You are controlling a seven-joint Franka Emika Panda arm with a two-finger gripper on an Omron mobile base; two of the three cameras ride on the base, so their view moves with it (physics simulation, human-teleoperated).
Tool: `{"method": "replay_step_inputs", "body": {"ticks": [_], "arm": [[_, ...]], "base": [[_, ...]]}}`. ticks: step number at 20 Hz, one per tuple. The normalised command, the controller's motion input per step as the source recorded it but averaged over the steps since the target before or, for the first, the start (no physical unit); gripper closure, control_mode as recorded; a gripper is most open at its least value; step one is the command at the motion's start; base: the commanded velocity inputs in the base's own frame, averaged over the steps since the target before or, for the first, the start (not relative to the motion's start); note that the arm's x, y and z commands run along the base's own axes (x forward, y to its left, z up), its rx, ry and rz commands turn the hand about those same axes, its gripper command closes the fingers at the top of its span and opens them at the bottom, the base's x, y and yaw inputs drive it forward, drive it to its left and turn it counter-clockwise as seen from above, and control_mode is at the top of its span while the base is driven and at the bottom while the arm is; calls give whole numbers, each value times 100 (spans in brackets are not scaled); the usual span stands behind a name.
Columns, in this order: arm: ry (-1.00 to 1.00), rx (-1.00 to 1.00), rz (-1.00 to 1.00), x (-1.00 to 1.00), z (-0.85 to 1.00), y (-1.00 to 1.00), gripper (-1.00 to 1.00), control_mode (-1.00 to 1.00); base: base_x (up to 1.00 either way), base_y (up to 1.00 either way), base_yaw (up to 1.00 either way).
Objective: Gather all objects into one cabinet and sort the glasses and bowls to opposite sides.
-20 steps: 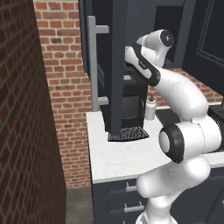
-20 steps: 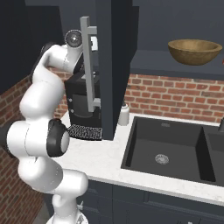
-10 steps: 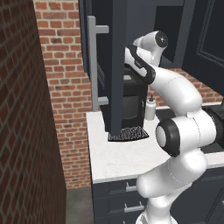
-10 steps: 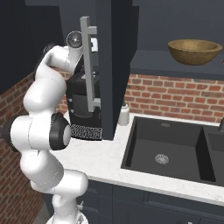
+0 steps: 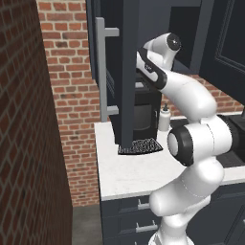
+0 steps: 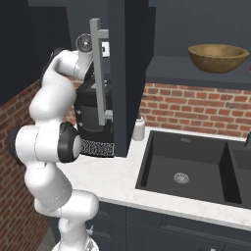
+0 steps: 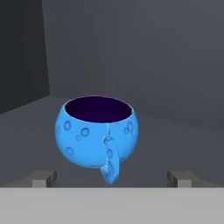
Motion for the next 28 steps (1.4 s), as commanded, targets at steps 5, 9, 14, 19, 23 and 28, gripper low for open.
{"method": "replay_step_inputs", "body": {"ticks": [5,9,14,19,23,28], "arm": [[3,0,1,18,-4,2,-100,-100],[1,0,3,3,-14,0,-100,-100],[0,0,2,0,-5,0,-100,-100],[0,0,0,0,0,0,-100,-100],[0,0,0,1,0,0,-100,-100],[0,0,0,10,0,1,-100,-100]], "base": [[0,0,0],[0,0,0],[0,0,0],[0,0,0],[0,0,0],[0,0,0]]}}
